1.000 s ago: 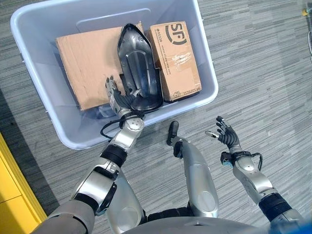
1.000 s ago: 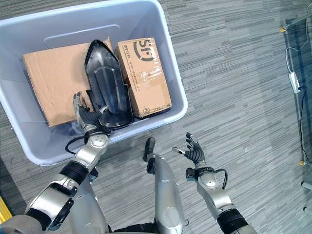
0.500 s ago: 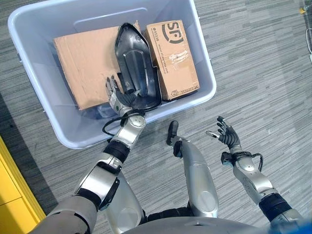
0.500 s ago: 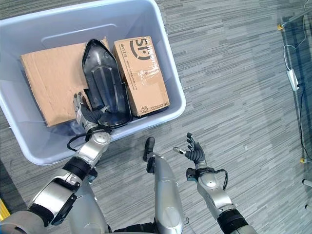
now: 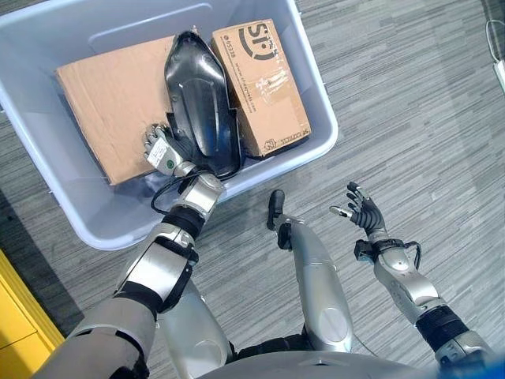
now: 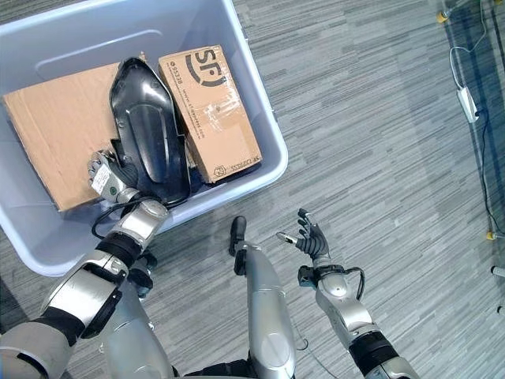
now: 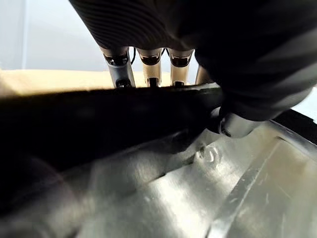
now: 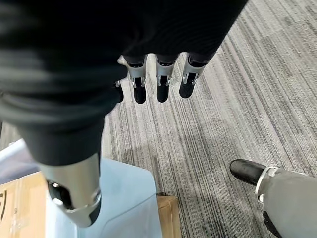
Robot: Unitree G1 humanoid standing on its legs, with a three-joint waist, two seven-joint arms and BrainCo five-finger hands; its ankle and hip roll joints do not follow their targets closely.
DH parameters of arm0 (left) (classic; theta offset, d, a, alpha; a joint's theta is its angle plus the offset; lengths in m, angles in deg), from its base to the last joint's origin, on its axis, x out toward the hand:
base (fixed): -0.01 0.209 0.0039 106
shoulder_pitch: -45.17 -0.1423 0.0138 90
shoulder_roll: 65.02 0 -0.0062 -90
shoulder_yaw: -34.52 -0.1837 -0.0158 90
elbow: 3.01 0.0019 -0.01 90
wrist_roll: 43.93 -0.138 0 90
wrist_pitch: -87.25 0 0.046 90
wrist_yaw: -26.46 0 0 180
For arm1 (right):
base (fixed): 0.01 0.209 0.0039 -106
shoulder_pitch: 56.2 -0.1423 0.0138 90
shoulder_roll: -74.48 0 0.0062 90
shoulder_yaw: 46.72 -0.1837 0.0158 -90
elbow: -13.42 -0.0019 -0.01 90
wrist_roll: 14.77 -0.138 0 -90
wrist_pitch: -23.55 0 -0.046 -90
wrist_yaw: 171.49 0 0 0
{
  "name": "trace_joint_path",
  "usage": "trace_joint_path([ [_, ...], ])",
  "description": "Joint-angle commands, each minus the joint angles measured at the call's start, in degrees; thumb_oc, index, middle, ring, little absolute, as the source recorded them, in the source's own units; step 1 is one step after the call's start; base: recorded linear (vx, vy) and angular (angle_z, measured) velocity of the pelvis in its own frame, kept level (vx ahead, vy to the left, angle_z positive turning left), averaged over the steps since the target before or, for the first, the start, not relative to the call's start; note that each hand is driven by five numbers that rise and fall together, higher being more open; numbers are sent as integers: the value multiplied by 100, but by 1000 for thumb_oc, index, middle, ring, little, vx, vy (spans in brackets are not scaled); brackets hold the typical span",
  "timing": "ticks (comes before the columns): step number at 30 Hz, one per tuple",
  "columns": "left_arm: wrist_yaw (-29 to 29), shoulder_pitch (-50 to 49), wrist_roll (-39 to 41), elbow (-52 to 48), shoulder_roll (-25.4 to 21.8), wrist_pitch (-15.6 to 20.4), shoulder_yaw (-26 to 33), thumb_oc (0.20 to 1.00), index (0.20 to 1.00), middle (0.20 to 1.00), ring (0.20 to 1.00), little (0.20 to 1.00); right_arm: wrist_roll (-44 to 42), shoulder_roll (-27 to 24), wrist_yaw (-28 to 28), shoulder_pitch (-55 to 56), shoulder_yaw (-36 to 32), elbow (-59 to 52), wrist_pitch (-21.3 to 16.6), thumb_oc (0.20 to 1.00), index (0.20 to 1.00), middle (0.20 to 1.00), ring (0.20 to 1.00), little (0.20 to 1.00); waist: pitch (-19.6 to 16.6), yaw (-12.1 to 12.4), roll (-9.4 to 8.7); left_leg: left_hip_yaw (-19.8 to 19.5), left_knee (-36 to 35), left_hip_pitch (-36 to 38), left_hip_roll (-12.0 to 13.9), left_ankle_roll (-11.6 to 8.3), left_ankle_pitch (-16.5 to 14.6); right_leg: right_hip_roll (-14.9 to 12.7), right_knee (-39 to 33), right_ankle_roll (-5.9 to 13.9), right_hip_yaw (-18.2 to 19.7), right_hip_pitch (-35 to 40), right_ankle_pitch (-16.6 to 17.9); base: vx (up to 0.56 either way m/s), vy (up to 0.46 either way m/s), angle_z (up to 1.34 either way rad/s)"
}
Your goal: Move parts from the plastic box to the shelf.
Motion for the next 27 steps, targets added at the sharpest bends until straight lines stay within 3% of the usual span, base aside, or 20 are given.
trace_joint_path([
  [1, 608, -883, 1385, 1330, 434, -256, 395, 200, 200, 200, 200, 200, -202, -311, -79, -14, -130, -312, -157, 1000, 1000, 1000, 1000, 1000, 70, -23, -115, -567, 653, -298, 225, -702, -466, -312, 249, 390, -330, -294, 93, 0, 0, 0],
  [13, 385, -987, 1608, 1405, 503, 254, 663, 200, 200, 200, 200, 200, -90, -302, -66, 71, -174, -413, -175, 1000, 1000, 1000, 1000, 1000, 70, -25, -44, -541, 619, -165, 199, -680, -486, -352, 330, 361, -323, -232, 8, -1, 3, 0],
  [21, 159, -1196, 1444, 1130, 298, 981, 975, 200, 200, 200, 200, 200, 174, -336, 72, 140, -237, -464, -186, 1000, 1000, 1000, 1000, 1000, 70, 41, 97, -455, 430, 344, 146, -632, -453, -427, 357, 345, -338, 167, -139, -12, 65, -1],
  [22, 163, -1290, 1482, 1028, 227, 1325, 1120, 200, 200, 200, 200, 200, 238, -355, 85, 151, -260, -459, -204, 1000, 1000, 1000, 1000, 1000, 70, 73, 157, -427, 339, 558, 105, -616, -428, -457, 360, 342, -349, 339, -187, -22, 120, 2],
  [27, 143, -1414, 1481, 718, 38, 1849, 1430, 200, 200, 200, 200, 200, 428, -410, 124, 229, -315, -537, -182, 1000, 1000, 1000, 1000, 1000, 70, 137, 277, -403, 129, 1085, -27, -563, -375, -522, 347, 324, -379, 813, -305, -12, 114, 8],
])
